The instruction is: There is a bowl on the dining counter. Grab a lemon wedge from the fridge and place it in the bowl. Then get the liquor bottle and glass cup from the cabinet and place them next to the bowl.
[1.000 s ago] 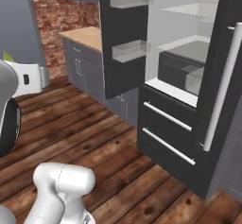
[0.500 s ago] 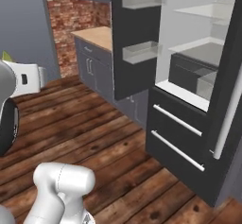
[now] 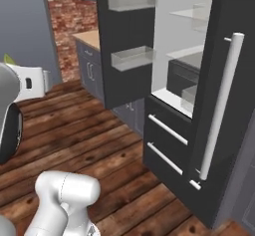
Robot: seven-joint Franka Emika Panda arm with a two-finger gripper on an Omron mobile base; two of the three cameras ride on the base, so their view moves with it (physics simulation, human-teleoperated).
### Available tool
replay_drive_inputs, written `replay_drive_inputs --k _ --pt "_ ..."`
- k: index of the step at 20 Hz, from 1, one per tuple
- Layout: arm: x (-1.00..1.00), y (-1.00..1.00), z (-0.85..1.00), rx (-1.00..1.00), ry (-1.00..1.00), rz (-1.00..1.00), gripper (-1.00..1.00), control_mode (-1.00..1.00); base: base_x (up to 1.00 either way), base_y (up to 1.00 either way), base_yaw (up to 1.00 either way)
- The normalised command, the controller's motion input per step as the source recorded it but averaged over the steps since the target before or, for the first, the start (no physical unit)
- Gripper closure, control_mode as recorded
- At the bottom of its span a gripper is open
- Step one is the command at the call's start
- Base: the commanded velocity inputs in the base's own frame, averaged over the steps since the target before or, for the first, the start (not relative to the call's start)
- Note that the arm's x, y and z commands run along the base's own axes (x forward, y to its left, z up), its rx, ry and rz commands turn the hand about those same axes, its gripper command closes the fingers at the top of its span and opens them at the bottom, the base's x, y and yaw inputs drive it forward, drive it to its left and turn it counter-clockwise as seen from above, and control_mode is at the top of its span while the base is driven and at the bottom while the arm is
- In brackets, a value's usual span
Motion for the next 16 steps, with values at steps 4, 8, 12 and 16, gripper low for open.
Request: replay_drive_inputs --k 4,8,12,16 --pt "0.00 0.00 0.00 0.00 0.00 0.00 1.00 1.00 -0.94 -0.10 0.27" --pt "0.00 0.00 0.00 0.00 0.00 0.00 1.00 1.00 -1.00 -0.19 0.29" --pt "0.00 0.00 0.00 0.00 0.00 0.00 1.00 1.00 -1.00 -0.22 0.27" --pt "0.00 0.00 0.00 0.00 0.00 0.00 1.00 1.00 -1.00 -0.05 0.26"
